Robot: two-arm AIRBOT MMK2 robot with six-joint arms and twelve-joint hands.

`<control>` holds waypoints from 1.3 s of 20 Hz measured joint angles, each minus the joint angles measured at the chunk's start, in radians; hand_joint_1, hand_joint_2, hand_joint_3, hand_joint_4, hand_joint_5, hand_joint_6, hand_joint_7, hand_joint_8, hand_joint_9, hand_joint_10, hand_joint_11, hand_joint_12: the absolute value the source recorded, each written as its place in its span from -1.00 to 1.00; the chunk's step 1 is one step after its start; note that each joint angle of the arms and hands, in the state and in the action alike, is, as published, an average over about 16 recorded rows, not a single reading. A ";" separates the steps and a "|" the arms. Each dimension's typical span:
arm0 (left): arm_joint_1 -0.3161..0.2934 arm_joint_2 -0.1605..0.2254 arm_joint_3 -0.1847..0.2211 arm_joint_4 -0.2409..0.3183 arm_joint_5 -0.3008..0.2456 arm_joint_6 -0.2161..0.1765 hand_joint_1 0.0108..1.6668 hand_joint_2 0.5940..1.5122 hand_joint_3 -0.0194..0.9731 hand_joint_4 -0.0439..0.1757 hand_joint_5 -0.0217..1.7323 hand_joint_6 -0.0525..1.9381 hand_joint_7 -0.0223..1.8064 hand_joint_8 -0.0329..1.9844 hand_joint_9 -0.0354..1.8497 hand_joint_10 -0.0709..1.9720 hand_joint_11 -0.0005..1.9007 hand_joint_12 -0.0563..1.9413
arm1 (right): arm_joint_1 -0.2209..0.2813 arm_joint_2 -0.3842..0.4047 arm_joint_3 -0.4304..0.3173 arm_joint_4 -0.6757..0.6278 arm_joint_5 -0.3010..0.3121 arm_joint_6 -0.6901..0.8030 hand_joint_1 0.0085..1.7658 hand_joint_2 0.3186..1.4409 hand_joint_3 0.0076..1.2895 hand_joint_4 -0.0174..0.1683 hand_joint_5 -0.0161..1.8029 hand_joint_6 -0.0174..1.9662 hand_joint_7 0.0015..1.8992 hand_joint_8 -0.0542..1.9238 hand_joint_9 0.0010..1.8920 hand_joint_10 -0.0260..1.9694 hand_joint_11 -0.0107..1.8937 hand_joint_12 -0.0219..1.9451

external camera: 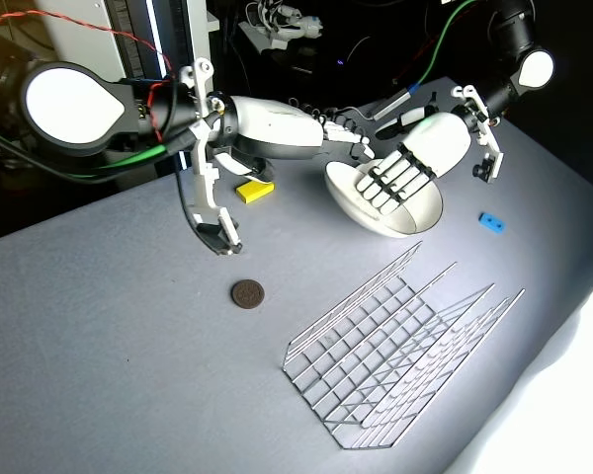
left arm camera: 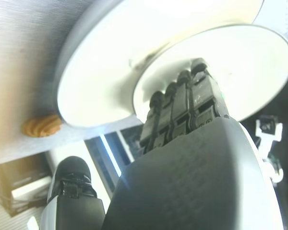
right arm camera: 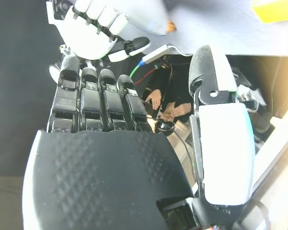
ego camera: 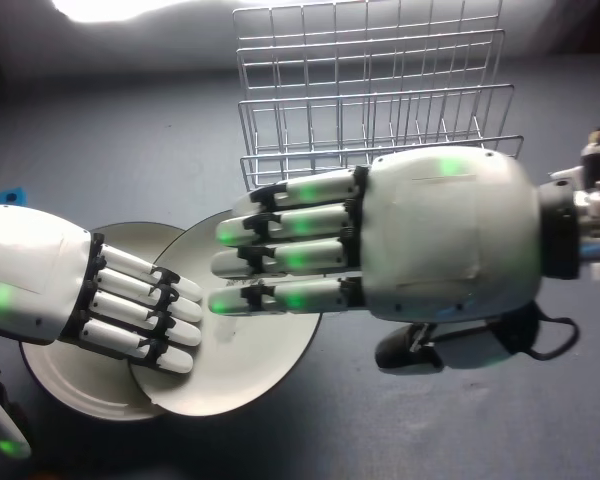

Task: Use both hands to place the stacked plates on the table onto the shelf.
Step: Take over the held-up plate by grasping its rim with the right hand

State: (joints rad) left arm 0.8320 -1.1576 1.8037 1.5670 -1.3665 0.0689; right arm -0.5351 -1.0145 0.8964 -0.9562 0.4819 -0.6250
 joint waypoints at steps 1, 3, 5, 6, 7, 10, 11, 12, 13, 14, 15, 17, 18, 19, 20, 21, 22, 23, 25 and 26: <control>-0.003 -0.001 -0.004 0.000 0.003 -0.001 -0.99 0.04 -0.89 -0.57 -0.96 -0.95 -0.99 -0.98 -0.96 -0.95 -0.98 -0.96 | 0.001 -0.014 0.007 0.007 -0.007 -0.010 -0.12 0.43 -0.98 -0.75 -0.96 -0.96 -0.98 -0.94 -0.98 -0.97 -0.97 -0.57; -0.006 -0.003 -0.010 -0.001 0.007 -0.003 -0.99 0.04 -0.89 -0.57 -0.96 -0.95 -0.99 -0.98 -0.96 -0.95 -0.98 -0.96 | 0.003 -0.042 0.023 0.021 -0.022 -0.030 -0.11 0.45 -0.98 -0.75 -0.96 -0.96 -0.98 -0.94 -0.97 -0.97 -0.97 -0.51; -0.006 -0.004 -0.012 -0.002 0.009 -0.004 -0.99 0.04 -0.89 -0.57 -0.96 -0.96 -0.99 -0.98 -0.96 -0.95 -0.98 -0.96 | 0.006 -0.067 0.037 0.036 -0.038 -0.048 -0.11 0.46 -0.98 -0.75 -0.96 -0.96 -0.98 -0.94 -0.97 -0.97 -0.97 -0.47; -0.005 -0.004 -0.012 -0.002 0.009 -0.004 -0.99 0.04 -0.89 -0.57 -0.96 -0.96 -0.99 -0.98 -0.96 -0.95 -0.98 -0.96 | 0.007 -0.080 0.044 0.042 -0.046 -0.055 -0.11 0.46 -0.98 -0.75 -0.96 -0.96 -0.98 -0.94 -0.97 -0.97 -0.97 -0.44; -0.004 -0.004 -0.012 -0.003 0.009 -0.005 -0.99 0.04 -0.89 -0.57 -0.96 -0.96 -0.99 -0.98 -0.97 -0.95 -0.98 -0.97 | 0.009 -0.091 0.051 0.045 -0.054 -0.058 -0.10 0.47 -0.98 -0.75 -0.96 -0.96 -0.98 -0.94 -0.97 -0.97 -0.97 -0.42; 0.001 -0.005 -0.012 -0.008 0.009 -0.005 -0.99 0.05 -0.90 -0.57 -0.95 -0.96 -0.99 -0.98 -0.97 -0.95 -0.98 -0.97 | 0.019 -0.119 0.067 0.049 -0.080 -0.061 -0.09 0.48 -0.98 -0.75 -0.96 -0.96 -0.98 -0.94 -0.97 -0.97 -0.97 -0.35; 0.004 -0.005 -0.012 -0.009 0.008 -0.005 -0.99 0.05 -0.90 -0.57 -0.95 -0.96 -0.99 -0.98 -0.97 -0.95 -0.98 -0.97 | 0.023 -0.126 0.071 0.050 -0.088 -0.061 -0.09 0.48 -0.98 -0.75 -0.96 -0.96 -0.98 -0.94 -0.97 -0.97 -0.97 -0.34; 0.006 -0.005 -0.011 -0.012 0.008 -0.006 -0.99 0.05 -0.90 -0.57 -0.95 -0.96 -0.99 -0.98 -0.97 -0.95 -0.98 -0.97 | 0.027 -0.132 0.075 0.051 -0.097 -0.060 -0.08 0.48 -0.98 -0.75 -0.96 -0.96 -0.98 -0.94 -0.97 -0.97 -0.97 -0.33; 0.009 -0.005 -0.011 -0.014 0.008 -0.006 -0.99 0.05 -0.90 -0.57 -0.95 -0.96 -0.99 -0.98 -0.97 -0.95 -0.98 -0.97 | 0.032 -0.137 0.077 0.052 -0.105 -0.057 -0.08 0.48 -0.98 -0.75 -0.96 -0.96 -0.98 -0.94 -0.97 -0.97 -0.97 -0.33; 0.012 -0.005 -0.011 -0.016 0.007 -0.006 -0.99 0.05 -0.90 -0.57 -0.95 -0.96 -0.99 -0.98 -0.97 -0.95 -0.98 -0.97 | 0.038 -0.140 0.079 0.053 -0.113 -0.052 -0.08 0.48 -0.98 -0.74 -0.96 -0.96 -0.98 -0.94 -0.97 -0.97 -0.97 -0.33; 0.015 -0.005 -0.010 -0.019 0.006 -0.006 -0.99 0.05 -0.90 -0.58 -0.95 -0.96 -0.99 -0.98 -0.97 -0.95 -0.98 -0.97 | 0.045 -0.143 0.081 0.053 -0.120 -0.047 -0.08 0.48 -0.98 -0.74 -0.96 -0.96 -0.98 -0.94 -0.97 -0.97 -0.97 -0.34; 0.022 -0.005 -0.009 -0.024 0.004 -0.006 -0.99 0.05 -0.90 -0.58 -0.95 -0.96 -0.99 -0.98 -0.97 -0.95 -0.98 -0.97 | 0.058 -0.145 0.082 0.055 -0.132 -0.035 -0.09 0.48 -0.98 -0.75 -0.96 -0.96 -0.99 -0.93 -0.98 -0.97 -0.97 -0.41; 0.025 -0.005 -0.008 -0.027 0.003 -0.006 -0.99 0.05 -0.90 -0.58 -0.95 -0.96 -0.99 -0.98 -0.97 -0.95 -0.98 -0.97 | 0.064 -0.146 0.083 0.056 -0.137 -0.029 -0.09 0.48 -0.98 -0.75 -0.96 -0.96 -0.99 -0.93 -0.98 -0.97 -0.97 -0.44; 0.028 -0.005 -0.007 -0.029 0.002 -0.006 -0.99 0.05 -0.90 -0.58 -0.95 -0.96 -0.99 -0.98 -0.97 -0.95 -0.98 -0.96 | 0.070 -0.146 0.083 0.055 -0.142 -0.021 -0.09 0.47 -0.98 -0.75 -0.96 -0.96 -0.99 -0.93 -0.98 -0.97 -0.97 -0.46; 0.031 -0.005 -0.005 -0.031 0.000 -0.006 -0.99 0.05 -0.90 -0.58 -0.95 -0.95 -0.99 -0.98 -0.97 -0.95 -0.98 -0.96 | 0.076 -0.145 0.083 0.052 -0.147 -0.012 -0.09 0.47 -0.98 -0.75 -0.96 -0.96 -0.99 -0.94 -0.98 -0.97 -0.97 -0.47; 0.034 -0.005 -0.004 -0.034 -0.001 -0.006 -0.99 0.05 -0.90 -0.59 -0.95 -0.95 -0.99 -0.98 -0.97 -0.95 -0.98 -0.96 | 0.081 -0.145 0.083 0.046 -0.152 -0.001 -0.09 0.46 -0.98 -0.75 -0.96 -0.96 -0.99 -0.93 -0.98 -0.97 -0.97 -0.48; 0.036 -0.005 -0.003 -0.037 -0.002 -0.006 -0.99 0.05 -0.90 -0.59 -0.95 -0.95 -0.99 -0.98 -0.97 -0.95 -0.98 -0.96 | 0.085 -0.144 0.084 0.041 -0.156 0.010 -0.08 0.46 -0.98 -0.75 -0.96 -0.96 -0.99 -0.94 -0.98 -0.97 -0.97 -0.49; 0.039 -0.005 -0.002 -0.039 -0.004 -0.006 -0.99 0.05 -0.90 -0.59 -0.95 -0.95 -0.99 -0.98 -0.97 -0.95 -0.98 -0.96 | 0.087 -0.143 0.084 0.034 -0.160 0.021 -0.08 0.45 -0.98 -0.75 -0.96 -0.96 -0.99 -0.94 -0.98 -0.97 -0.97 -0.51; 0.044 -0.004 0.000 -0.044 -0.007 -0.007 -0.99 0.05 -0.90 -0.59 -0.95 -0.95 -0.99 -0.98 -0.97 -0.95 -0.98 -0.95 | 0.090 -0.142 0.085 0.021 -0.167 0.038 -0.08 0.45 -0.98 -0.75 -0.96 -0.96 -0.99 -0.94 -0.99 -0.97 -0.97 -0.54; 0.047 -0.004 0.001 -0.045 -0.008 -0.007 -0.99 0.05 -0.90 -0.59 -0.95 -0.94 -0.99 -0.98 -0.97 -0.95 -0.98 -0.95 | 0.090 -0.142 0.085 0.015 -0.170 0.046 -0.08 0.45 -0.98 -0.75 -0.96 -0.96 -0.99 -0.94 -0.99 -0.97 -0.97 -0.56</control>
State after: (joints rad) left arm 0.8785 -1.1617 1.8047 1.5215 -1.3744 0.0623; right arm -0.4451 -1.1569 0.9813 -0.9412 0.3121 -0.5790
